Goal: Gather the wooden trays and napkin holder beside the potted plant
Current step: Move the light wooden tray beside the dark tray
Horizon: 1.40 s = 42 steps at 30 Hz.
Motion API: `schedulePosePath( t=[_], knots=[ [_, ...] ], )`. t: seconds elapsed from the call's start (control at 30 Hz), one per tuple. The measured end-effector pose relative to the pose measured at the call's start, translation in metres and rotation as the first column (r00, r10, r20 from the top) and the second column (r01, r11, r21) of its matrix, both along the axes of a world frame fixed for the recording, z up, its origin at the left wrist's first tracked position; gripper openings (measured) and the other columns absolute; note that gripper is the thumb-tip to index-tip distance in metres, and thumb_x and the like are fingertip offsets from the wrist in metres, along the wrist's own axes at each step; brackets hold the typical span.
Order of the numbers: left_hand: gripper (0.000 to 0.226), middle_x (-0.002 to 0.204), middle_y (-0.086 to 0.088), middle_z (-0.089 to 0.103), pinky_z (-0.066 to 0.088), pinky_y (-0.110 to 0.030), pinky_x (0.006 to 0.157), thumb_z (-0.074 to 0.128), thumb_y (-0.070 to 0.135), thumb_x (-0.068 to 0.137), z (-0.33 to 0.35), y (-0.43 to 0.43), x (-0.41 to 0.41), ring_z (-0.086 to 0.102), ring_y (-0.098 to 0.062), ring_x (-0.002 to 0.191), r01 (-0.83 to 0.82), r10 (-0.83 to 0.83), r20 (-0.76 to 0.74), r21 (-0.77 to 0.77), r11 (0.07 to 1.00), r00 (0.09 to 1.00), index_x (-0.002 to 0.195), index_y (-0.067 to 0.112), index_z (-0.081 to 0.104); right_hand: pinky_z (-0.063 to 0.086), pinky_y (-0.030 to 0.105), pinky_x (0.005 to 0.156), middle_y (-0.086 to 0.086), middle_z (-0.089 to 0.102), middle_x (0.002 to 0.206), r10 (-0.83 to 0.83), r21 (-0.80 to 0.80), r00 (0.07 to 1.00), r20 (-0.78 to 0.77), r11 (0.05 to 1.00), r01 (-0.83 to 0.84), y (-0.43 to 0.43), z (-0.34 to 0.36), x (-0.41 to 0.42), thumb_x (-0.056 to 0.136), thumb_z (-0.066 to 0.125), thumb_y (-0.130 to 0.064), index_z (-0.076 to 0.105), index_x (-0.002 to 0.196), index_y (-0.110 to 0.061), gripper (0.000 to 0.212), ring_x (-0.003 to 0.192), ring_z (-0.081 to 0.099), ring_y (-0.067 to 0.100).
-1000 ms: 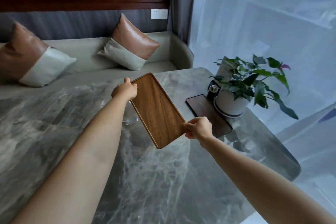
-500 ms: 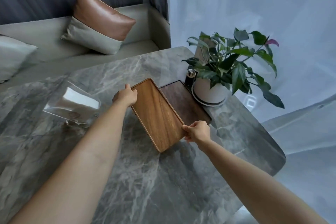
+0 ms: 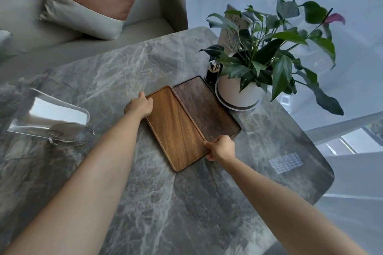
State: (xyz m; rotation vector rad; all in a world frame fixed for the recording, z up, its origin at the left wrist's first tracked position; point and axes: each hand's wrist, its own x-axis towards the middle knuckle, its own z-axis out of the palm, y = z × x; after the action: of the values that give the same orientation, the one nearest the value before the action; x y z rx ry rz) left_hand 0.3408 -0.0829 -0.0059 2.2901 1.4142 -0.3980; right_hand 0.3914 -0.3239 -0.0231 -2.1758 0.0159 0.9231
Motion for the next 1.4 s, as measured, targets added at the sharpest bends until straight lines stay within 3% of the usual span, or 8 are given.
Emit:
schedulePosePath(
  t=[0.13,0.27,0.5,0.63,0.8,1.0,1.17,1.4],
  knots=[
    [0.053,0.143,-0.026,0.042,0.037,-0.046,0.105,0.024,0.037,0.100,-0.009,0.005,0.003,0.041,-0.042,0.130,0.021,-0.022,-0.010,-0.021,1.000,1.000,0.146,0.011,0.021,0.059,0.046,0.069,0.017,0.060,0.056,0.011,-0.034,1.000,-0.024,0.999,-0.012,0.004,-0.006,-0.001,0.082,0.067,-0.016,0.048,0.054,-0.008,0.035,0.049,0.060,0.025],
    [0.056,0.144,-0.026,0.040,0.034,-0.047,0.108,0.024,0.038,0.100,-0.015,0.007,0.005,0.039,-0.042,0.132,0.035,-0.035,-0.025,-0.030,0.999,0.999,0.149,0.012,0.018,0.059,0.050,0.069,0.028,0.067,0.078,0.018,-0.072,1.000,-0.013,0.997,-0.019,0.006,-0.007,-0.002,0.081,0.067,-0.018,0.050,0.062,-0.004,0.029,0.071,0.069,0.039],
    [0.055,0.144,-0.027,0.039,0.035,-0.046,0.106,0.022,0.035,0.101,-0.013,0.005,0.005,0.039,-0.041,0.131,0.027,-0.028,-0.024,-0.032,0.999,0.999,0.150,0.011,0.015,0.059,0.052,0.064,0.028,0.067,0.087,0.104,-0.124,0.994,0.039,0.987,-0.098,0.008,-0.009,-0.002,0.086,0.060,-0.026,0.039,0.066,-0.012,0.033,0.070,0.070,0.039],
    [0.057,0.146,-0.026,0.036,0.033,-0.047,0.108,0.023,0.036,0.100,-0.014,0.004,0.004,0.036,-0.041,0.133,0.029,-0.030,-0.020,-0.045,0.999,0.999,0.150,0.010,0.014,0.060,0.050,0.065,0.025,0.068,0.081,0.204,-0.190,0.979,0.030,0.962,-0.194,0.010,-0.008,-0.001,0.087,0.059,-0.026,0.058,0.082,0.003,0.029,0.069,0.069,0.035],
    [0.059,0.151,-0.025,0.027,0.027,-0.047,0.112,0.027,0.038,0.100,-0.013,0.001,0.002,0.026,-0.039,0.139,0.029,-0.029,-0.005,-0.062,0.998,1.000,0.149,0.007,0.016,0.060,0.044,0.070,0.009,0.059,0.061,0.291,-0.259,0.956,0.036,0.927,-0.272,0.011,-0.007,-0.001,0.088,0.058,-0.022,0.058,0.070,0.001,0.029,0.062,0.065,0.028],
    [0.058,0.152,-0.023,0.028,0.026,-0.046,0.112,0.025,0.038,0.100,0.002,-0.002,-0.010,0.030,-0.039,0.138,0.061,-0.062,-0.021,-0.068,0.996,0.998,0.149,0.009,0.014,0.057,0.046,0.077,0.020,0.068,0.083,0.307,-0.289,0.946,0.106,0.919,-0.266,0.013,0.004,0.001,0.089,0.050,-0.044,0.052,0.074,-0.006,0.041,0.080,0.068,0.033],
    [0.054,0.151,-0.021,0.027,0.029,-0.047,0.110,0.030,0.040,0.099,0.029,0.006,-0.029,0.028,-0.037,0.138,0.093,-0.092,0.073,-0.014,0.996,0.993,0.143,0.008,0.026,0.051,0.042,0.077,0.018,0.065,0.102,0.336,-0.274,0.903,0.269,0.925,-0.263,0.030,0.038,0.011,0.088,0.048,-0.044,0.051,0.095,-0.008,0.037,0.094,0.062,0.035],
    [0.064,0.160,-0.009,0.011,0.022,-0.042,0.116,0.037,0.041,0.098,0.091,0.015,-0.065,0.014,-0.027,0.146,0.206,-0.233,0.292,0.121,0.971,0.928,0.151,0.016,0.011,0.042,0.041,0.087,0.025,0.052,0.126,0.432,-0.158,0.785,0.444,0.900,-0.407,0.084,0.098,-0.006,0.090,0.050,-0.036,0.037,0.125,0.002,0.053,0.115,0.050,0.039]
  ],
)
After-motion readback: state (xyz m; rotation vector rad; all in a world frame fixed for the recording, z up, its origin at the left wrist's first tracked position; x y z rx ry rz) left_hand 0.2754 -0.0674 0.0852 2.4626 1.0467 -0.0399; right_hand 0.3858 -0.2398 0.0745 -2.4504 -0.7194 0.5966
